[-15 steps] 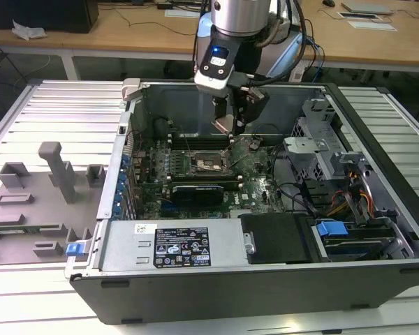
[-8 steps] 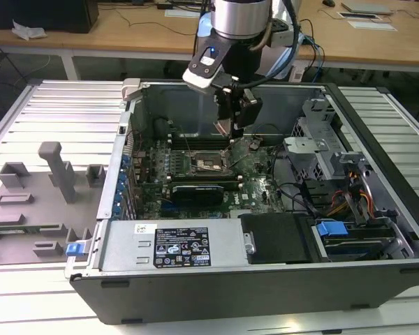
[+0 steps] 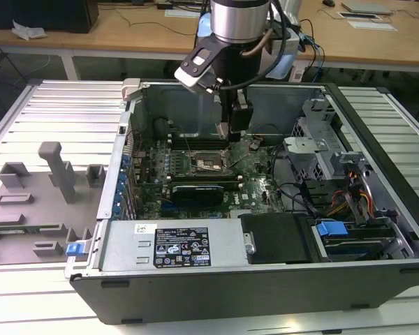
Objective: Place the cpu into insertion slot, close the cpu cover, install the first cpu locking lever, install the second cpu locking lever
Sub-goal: 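Place the cpu into insertion slot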
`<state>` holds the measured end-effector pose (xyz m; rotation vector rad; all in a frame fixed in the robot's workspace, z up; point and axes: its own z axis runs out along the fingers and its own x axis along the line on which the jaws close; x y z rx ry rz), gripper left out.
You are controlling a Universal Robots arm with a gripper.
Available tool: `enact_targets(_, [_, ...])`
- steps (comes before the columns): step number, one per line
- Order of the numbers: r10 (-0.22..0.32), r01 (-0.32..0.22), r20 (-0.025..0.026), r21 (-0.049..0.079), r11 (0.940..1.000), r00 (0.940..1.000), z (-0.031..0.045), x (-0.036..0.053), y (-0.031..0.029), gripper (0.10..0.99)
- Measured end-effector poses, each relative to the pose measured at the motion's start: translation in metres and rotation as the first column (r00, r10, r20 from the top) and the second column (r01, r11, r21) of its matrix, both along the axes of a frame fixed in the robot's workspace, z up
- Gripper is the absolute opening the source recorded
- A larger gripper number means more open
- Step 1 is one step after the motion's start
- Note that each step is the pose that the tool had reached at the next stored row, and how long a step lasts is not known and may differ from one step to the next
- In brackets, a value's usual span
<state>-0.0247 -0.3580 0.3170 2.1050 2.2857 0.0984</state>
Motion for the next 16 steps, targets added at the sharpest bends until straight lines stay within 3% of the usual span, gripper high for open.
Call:
enact_targets(3, [-0.036,0.036,0.0,0.0,0.9993,0.9993,-0.0046,-0.0025,0.0005,0.541])
enact_targets(5, [-0.038,0.038,0.0012,0.0,0.9993,0.9993,-0.0073,-0.0114,0.0018,0.541])
enact_targets(7, [-0.038,0.038,0.005,0.0,0.9993,0.9992,-0.0093,-0.0182,0.0032,0.541])
enact_targets(9, [-0.036,0.036,0.0123,0.001,0.9994,0.9993,-0.013,-0.0239,0.0048,0.541])
enact_targets(12, [-0.033,0.033,0.0162,0.002,0.9995,0.9993,-0.0161,-0.0285,0.0054,0.541])
enact_targets(16, [-0.033,0.033,0.0164,0.002,0.9995,0.9993,-0.0262,-0.0297,0.0056,0.541])
